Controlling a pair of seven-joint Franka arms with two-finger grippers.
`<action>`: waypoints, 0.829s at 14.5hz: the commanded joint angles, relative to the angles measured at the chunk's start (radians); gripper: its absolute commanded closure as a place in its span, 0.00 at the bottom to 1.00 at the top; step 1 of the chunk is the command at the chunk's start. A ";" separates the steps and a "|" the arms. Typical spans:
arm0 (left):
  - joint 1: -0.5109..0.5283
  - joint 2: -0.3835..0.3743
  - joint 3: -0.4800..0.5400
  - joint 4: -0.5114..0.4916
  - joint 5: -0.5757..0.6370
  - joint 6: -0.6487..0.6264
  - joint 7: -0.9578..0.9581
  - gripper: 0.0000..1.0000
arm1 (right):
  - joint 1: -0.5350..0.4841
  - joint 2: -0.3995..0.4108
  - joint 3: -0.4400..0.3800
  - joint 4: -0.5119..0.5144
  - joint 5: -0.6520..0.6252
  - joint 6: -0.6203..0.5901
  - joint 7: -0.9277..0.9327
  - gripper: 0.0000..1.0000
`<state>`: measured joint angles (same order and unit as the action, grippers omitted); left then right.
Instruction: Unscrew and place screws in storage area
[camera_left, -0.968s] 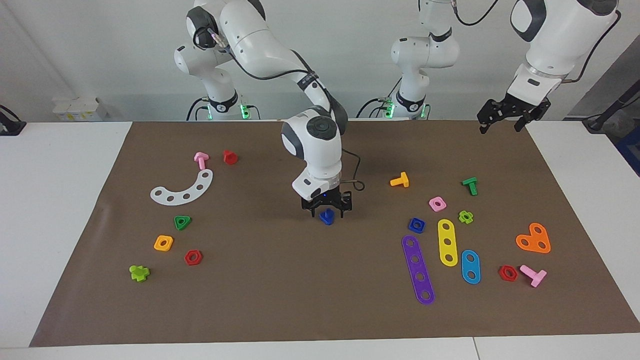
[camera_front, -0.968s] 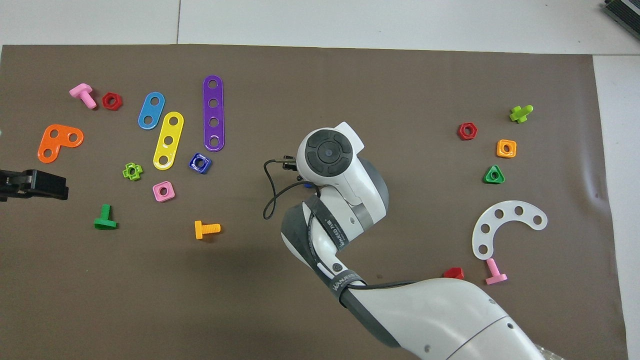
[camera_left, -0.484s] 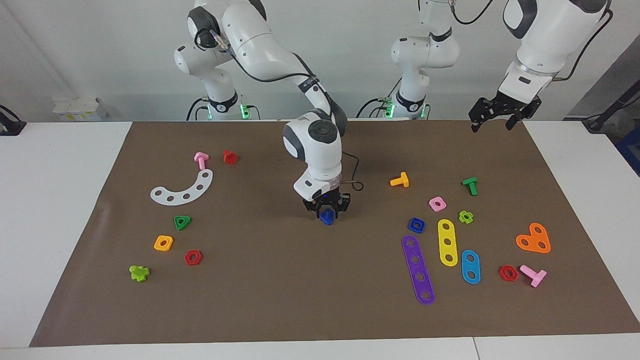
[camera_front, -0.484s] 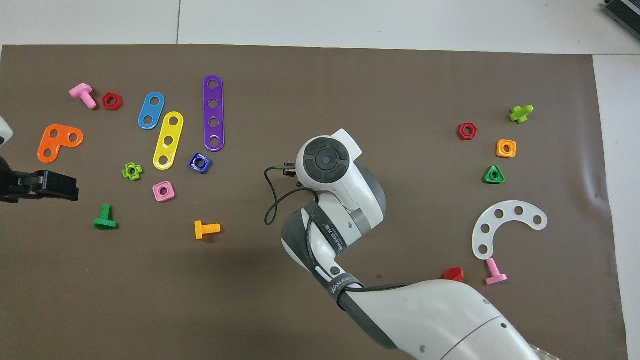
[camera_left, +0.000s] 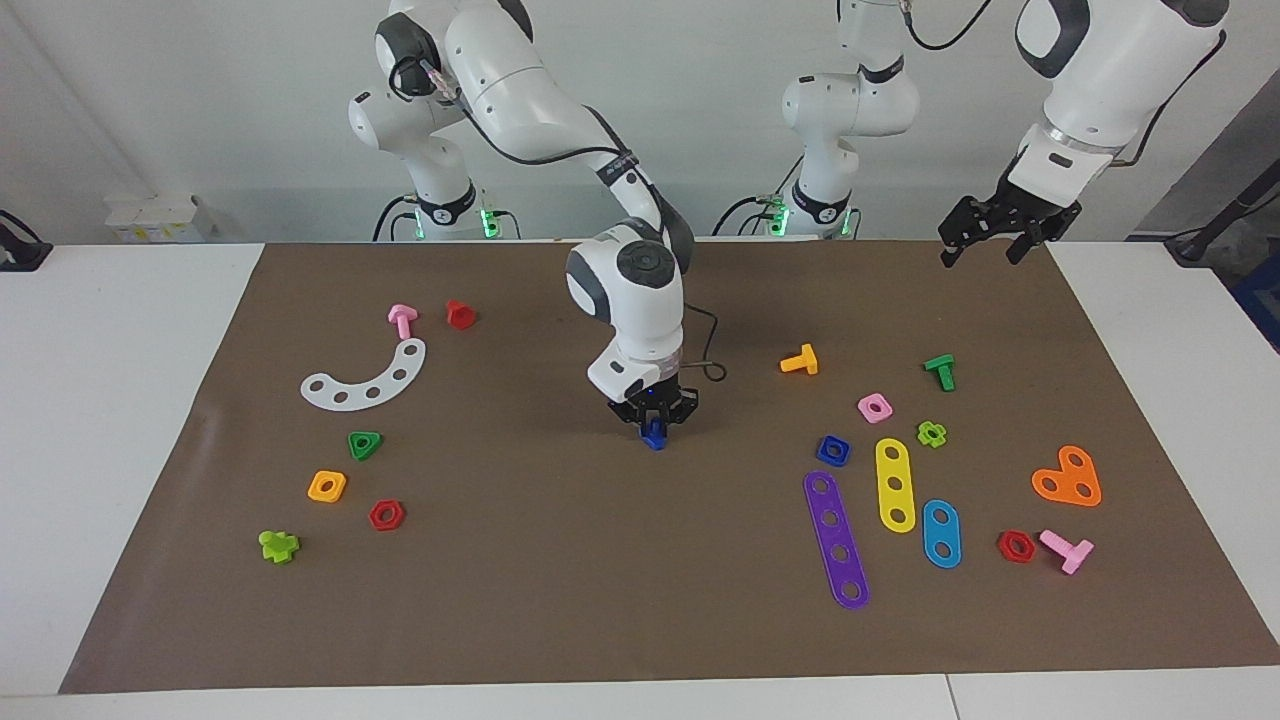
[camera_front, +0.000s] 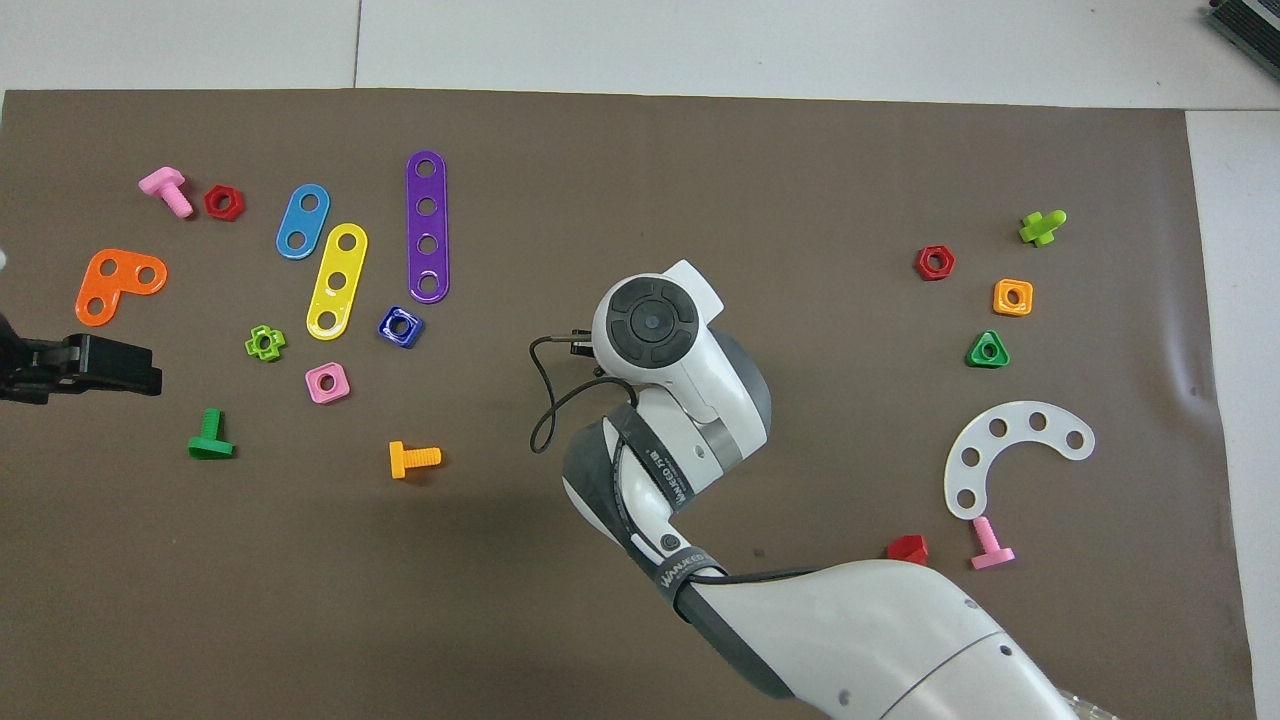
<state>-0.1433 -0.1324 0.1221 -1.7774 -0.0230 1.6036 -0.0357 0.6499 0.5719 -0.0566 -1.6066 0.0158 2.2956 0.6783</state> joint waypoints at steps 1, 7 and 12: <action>0.016 -0.009 0.004 -0.017 -0.011 -0.001 -0.006 0.00 | -0.012 -0.021 0.004 -0.021 0.012 0.004 -0.046 1.00; 0.028 0.035 0.004 0.067 0.017 -0.017 0.011 0.00 | -0.074 -0.128 -0.002 -0.030 0.038 -0.045 -0.054 1.00; 0.071 0.157 0.007 0.276 0.023 -0.157 0.025 0.00 | -0.329 -0.340 0.000 -0.180 0.038 -0.125 -0.319 1.00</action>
<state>-0.1003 -0.0456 0.1332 -1.5988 -0.0123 1.5032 -0.0321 0.4203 0.3382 -0.0742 -1.6483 0.0298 2.1627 0.4818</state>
